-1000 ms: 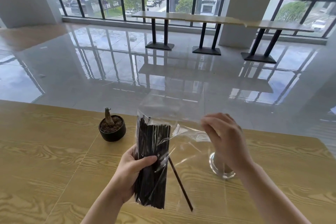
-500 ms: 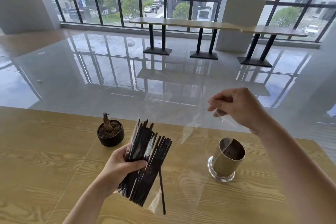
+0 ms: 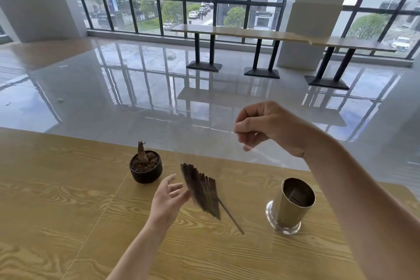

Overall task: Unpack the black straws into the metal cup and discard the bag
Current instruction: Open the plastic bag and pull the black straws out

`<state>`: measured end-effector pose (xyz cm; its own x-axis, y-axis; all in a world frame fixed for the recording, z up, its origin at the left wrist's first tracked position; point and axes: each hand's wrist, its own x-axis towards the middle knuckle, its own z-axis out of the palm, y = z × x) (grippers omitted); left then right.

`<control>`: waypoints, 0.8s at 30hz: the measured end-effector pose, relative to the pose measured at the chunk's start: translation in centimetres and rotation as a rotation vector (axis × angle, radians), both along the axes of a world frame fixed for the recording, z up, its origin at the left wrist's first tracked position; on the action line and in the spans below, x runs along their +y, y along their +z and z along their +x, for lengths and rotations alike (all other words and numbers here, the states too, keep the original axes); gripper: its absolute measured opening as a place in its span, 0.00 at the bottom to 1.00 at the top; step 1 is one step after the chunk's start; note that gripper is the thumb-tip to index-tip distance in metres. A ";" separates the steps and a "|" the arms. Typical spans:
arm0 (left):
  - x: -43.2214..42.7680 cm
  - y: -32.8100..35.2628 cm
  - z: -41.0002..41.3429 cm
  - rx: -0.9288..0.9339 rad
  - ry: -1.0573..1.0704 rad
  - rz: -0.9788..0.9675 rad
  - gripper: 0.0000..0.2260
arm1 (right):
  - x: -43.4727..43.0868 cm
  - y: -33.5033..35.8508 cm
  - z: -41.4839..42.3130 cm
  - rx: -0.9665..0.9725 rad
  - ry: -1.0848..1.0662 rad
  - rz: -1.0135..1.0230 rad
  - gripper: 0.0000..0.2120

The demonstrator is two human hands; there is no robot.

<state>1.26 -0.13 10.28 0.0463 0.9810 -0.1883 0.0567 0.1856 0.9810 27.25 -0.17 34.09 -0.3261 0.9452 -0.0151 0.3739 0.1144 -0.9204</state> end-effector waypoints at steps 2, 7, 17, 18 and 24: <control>-0.5 -0.4 0.6 0.000 -0.017 -0.011 0.42 | 0.5 0.8 -0.8 -0.029 0.030 0.002 0.06; -2.9 1.7 2.6 0.134 0.170 0.258 0.27 | 1.3 1.9 -1.5 -0.177 0.077 0.013 0.03; -1.1 14.0 5.6 0.661 -0.225 1.030 0.30 | 0.8 2.2 0.0 -0.430 0.139 0.021 0.03; -0.8 14.0 5.5 0.694 -0.210 1.067 0.28 | 0.8 2.2 0.2 -0.446 0.130 0.019 0.04; -0.3 12.1 4.6 0.894 0.083 1.421 0.10 | 0.4 2.0 1.5 -0.435 0.060 0.021 0.04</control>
